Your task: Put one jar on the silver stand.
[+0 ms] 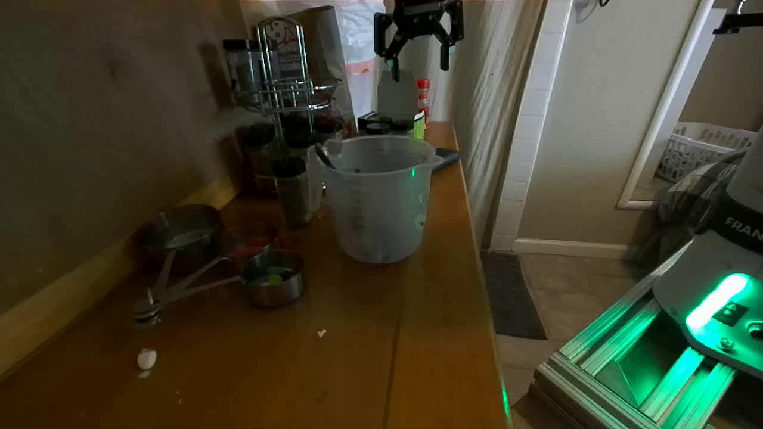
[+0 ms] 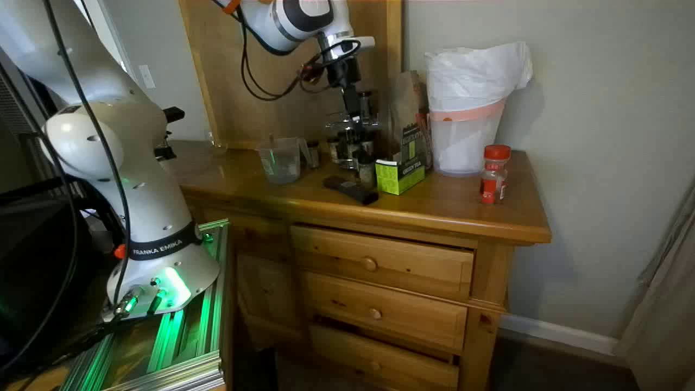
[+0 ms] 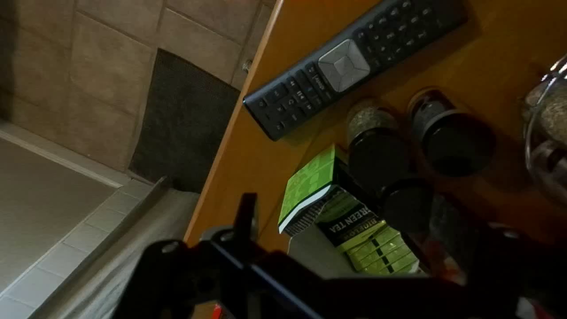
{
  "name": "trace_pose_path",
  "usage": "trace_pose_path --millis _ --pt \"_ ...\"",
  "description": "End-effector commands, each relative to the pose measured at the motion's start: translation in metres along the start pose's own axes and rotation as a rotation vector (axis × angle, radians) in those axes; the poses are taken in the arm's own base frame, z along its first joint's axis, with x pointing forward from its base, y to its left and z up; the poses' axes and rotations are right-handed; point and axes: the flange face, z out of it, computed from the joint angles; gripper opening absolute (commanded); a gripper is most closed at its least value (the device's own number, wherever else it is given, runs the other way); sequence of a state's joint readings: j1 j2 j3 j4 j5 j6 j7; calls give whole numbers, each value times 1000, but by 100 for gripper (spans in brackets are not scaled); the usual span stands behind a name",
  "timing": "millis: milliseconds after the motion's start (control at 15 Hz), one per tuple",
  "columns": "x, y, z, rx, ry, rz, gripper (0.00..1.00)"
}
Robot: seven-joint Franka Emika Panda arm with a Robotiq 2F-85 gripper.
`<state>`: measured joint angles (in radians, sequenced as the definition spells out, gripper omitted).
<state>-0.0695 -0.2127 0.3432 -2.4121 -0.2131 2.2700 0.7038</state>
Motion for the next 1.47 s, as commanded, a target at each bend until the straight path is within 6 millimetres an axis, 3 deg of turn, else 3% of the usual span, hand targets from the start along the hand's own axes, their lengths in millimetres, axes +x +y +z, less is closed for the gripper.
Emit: trace_pose_path --millis 0,267,533,800,867,1400 --pt "0 0 0 0 -1 -1 100" --pt "-10 -2 10 99 19 -138 100" --pt "-29 5 34 168 -4 -322 100" --pt "-28 26 60 208 -41 -305 100" --pt "-28 20 52 172 -42 -314 100" --pt "-27 27 58 184 -47 -305 100"
